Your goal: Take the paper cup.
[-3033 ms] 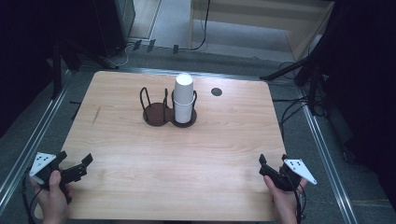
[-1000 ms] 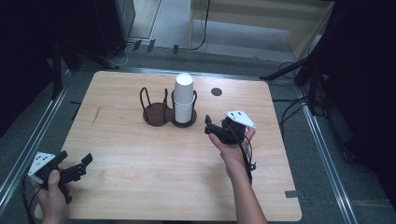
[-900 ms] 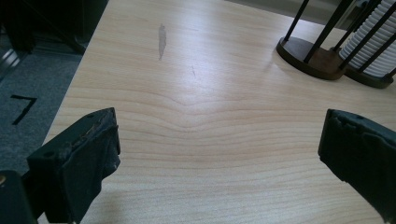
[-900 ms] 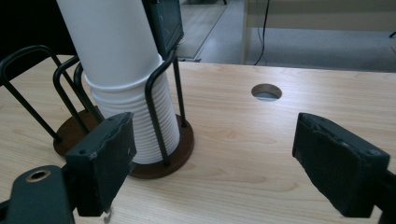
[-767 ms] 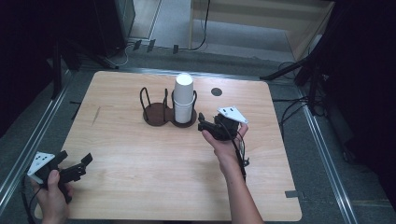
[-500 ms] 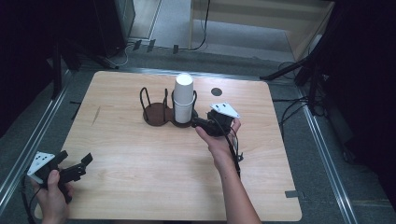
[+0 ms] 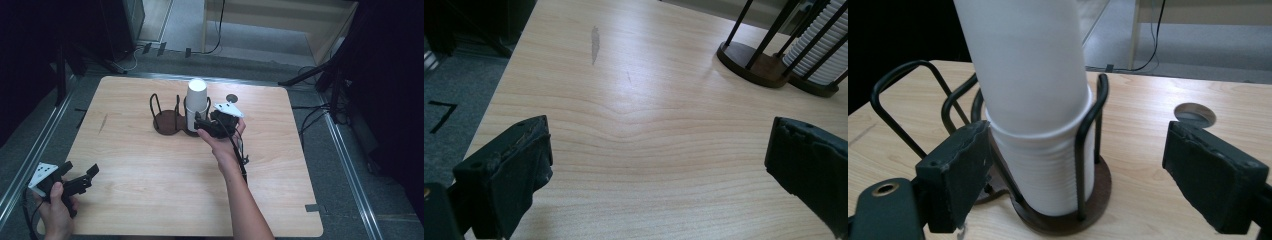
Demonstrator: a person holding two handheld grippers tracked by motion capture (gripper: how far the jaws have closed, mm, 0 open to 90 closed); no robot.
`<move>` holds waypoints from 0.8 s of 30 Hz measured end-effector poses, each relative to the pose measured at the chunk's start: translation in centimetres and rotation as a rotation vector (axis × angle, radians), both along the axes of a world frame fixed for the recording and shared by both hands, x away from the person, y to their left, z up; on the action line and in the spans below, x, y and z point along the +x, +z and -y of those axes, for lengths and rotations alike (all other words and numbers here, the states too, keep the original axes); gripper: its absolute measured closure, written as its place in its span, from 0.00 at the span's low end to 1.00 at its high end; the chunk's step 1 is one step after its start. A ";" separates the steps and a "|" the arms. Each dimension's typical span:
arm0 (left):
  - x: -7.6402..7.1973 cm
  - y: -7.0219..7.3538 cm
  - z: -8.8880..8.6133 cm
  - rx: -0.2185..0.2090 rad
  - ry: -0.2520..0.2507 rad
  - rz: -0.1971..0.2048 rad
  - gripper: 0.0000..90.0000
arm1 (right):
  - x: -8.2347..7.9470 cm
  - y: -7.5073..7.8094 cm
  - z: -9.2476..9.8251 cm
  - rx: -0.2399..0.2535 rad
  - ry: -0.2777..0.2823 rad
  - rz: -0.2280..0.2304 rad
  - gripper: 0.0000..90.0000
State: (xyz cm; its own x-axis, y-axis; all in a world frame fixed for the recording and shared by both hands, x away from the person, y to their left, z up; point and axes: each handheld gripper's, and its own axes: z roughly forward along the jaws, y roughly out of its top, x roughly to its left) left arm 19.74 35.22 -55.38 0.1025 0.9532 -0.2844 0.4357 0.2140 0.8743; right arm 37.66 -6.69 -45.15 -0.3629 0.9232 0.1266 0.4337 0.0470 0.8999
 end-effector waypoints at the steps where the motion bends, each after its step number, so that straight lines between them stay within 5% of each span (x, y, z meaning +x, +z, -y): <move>1: 0.0 0.0 0.0 0.000 -0.001 0.000 0.00 | 0.1 0.0 -0.2 0.000 0.003 0.000 0.13; 24: 0.1 0.0 0.2 0.023 0.001 -0.009 0.00 | 3.6 0.6 -3.9 -0.043 -0.010 0.018 0.14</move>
State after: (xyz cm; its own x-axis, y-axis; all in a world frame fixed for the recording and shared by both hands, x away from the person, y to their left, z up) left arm 19.88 34.98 -55.34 0.0993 0.9595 -0.2635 0.4431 0.1945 0.8751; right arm 41.26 -2.75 -44.51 -0.3554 0.9313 0.0800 0.4178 0.0817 0.9048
